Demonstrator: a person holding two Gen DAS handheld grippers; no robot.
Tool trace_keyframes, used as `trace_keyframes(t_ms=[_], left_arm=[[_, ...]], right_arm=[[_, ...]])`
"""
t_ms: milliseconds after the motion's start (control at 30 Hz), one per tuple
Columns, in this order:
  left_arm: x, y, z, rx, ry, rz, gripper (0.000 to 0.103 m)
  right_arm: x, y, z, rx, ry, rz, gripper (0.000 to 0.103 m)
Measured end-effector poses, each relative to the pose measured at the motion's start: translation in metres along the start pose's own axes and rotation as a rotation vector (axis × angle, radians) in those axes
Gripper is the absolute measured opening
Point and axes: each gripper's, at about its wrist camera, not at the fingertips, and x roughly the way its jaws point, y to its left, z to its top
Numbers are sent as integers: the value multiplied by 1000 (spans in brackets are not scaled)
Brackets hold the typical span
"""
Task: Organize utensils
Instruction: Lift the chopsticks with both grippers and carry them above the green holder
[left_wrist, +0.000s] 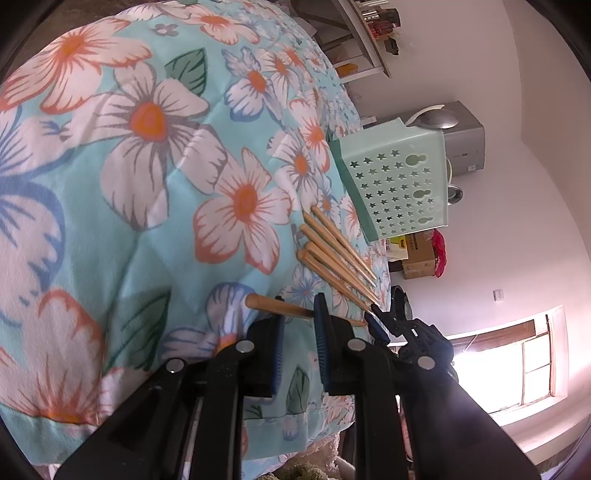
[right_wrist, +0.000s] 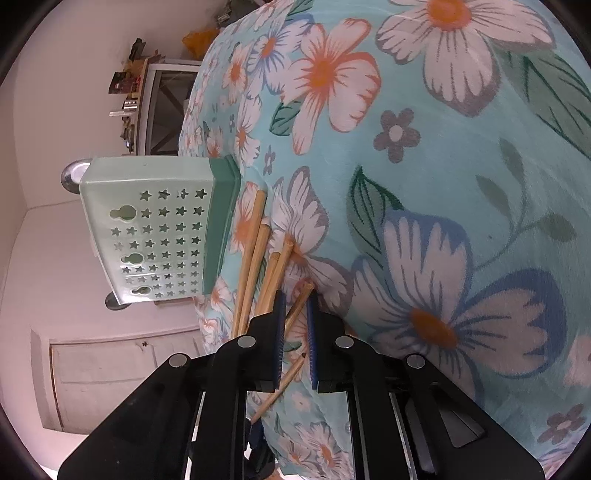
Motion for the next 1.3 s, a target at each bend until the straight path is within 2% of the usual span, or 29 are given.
trace_keyframes(t_ms=[200,267,367,500,667,800,1100,1300], left_arm=[[-1,-1,0,4,-4,-1,15],[-1,0,0,6,-6,0,15],[-2,-1,0,14,-15,8,15],[-8,-6,3,47,-68,39,15],[-28,-28,8,156,-173,73,13],[-45,-57,9,278,-263,86,11],[-63,-127,26,474,-379,39,5],[-81,-163,41,548,-433,8,5]], right_arm=[[-4,3,-3,-20,-5,23,8],[-10,10,-5,-65,-16,29,8],[-20,31,-9,-179,-57,19,8],[-44,73,-24,-433,-166,-21,8],[-73,122,-54,-718,-294,-50,8],[-90,147,-73,-867,-364,-42,6],[-117,176,-90,-1066,-461,-3,3],[-124,184,-88,-1127,-495,37,3]])
